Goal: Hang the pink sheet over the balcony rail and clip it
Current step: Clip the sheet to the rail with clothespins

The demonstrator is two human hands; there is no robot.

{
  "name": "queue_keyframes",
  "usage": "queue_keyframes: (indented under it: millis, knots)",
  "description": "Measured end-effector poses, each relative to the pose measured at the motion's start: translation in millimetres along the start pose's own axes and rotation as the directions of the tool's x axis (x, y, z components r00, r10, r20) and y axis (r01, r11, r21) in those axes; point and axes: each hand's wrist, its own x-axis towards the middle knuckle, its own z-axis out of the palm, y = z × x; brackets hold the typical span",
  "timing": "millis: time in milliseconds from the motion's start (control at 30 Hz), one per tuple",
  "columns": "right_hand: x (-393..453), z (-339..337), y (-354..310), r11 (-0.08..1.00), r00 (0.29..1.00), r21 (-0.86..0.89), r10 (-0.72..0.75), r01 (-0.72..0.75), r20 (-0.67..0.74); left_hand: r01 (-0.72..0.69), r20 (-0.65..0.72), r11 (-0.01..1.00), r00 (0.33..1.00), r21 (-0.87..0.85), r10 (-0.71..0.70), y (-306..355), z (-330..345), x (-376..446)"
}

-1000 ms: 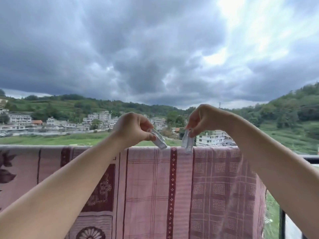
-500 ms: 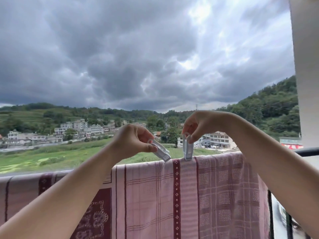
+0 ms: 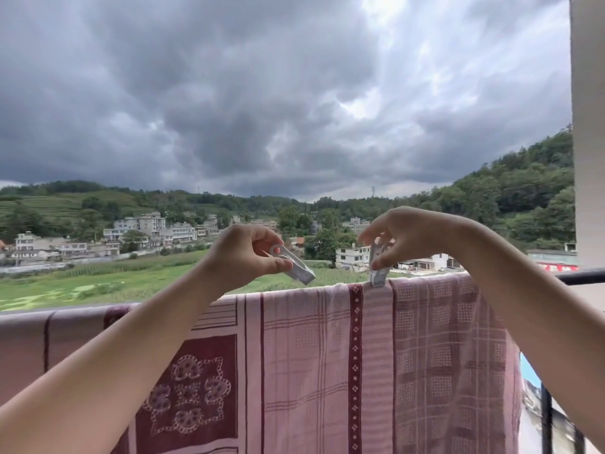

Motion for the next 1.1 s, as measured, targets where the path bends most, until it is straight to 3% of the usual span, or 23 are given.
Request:
queue_keyframes:
  millis: [167,233,300,367,533,733,900,1100]
  knots:
    - [-12.9,1.7,-3.5,0.999,1.000,-0.033,-0.021,0.020,-0.023,-0.006,-0.018,1.000,1.000,0.007,0.006,2.5,-2.1,-4.1]
    - [-16.3,2.3,-10.3,0.983,0.982,-0.172,-0.088,0.059,-0.167,-0.027,-0.019,0.999,0.999,0.042,0.028,4.8,-3.6,-9.6]
    - [-12.7,6.4,-22.5,0.947,0.922,-0.315,-0.171,0.057,-0.348,-0.055,-0.036,0.996,0.998,0.069,0.057,3.0,-11.1,-17.2]
    - [-1.5,16.8,-42.5,0.927,0.887,-0.374,-0.193,0.024,-0.419,-0.054,-0.071,0.994,0.996,0.098,0.061,-5.2,-26.0,-26.9]
    - [39.3,61.3,-115.7,0.968,0.923,-0.180,-0.224,0.174,-0.313,0.003,-0.080,0.976,0.997,0.219,0.015,-35.8,-94.1,-57.7]
    - [81.9,97.0,-245.6,0.942,0.912,0.019,-0.320,0.336,-0.258,0.078,-0.096,0.916,0.994,0.393,-0.043,-92.3,-213.4,-102.6]
    - [110.1,110.3,-356.2,0.939,0.910,0.078,-0.301,0.335,-0.284,0.111,-0.032,0.877,0.994,0.467,-0.109,-142.5,-312.5,-132.8]
    - [131.6,128.1,-440.3,0.946,0.930,0.080,-0.291,0.315,-0.226,0.062,0.112,0.845,0.983,0.532,-0.143,-173.5,-378.7,-143.6]
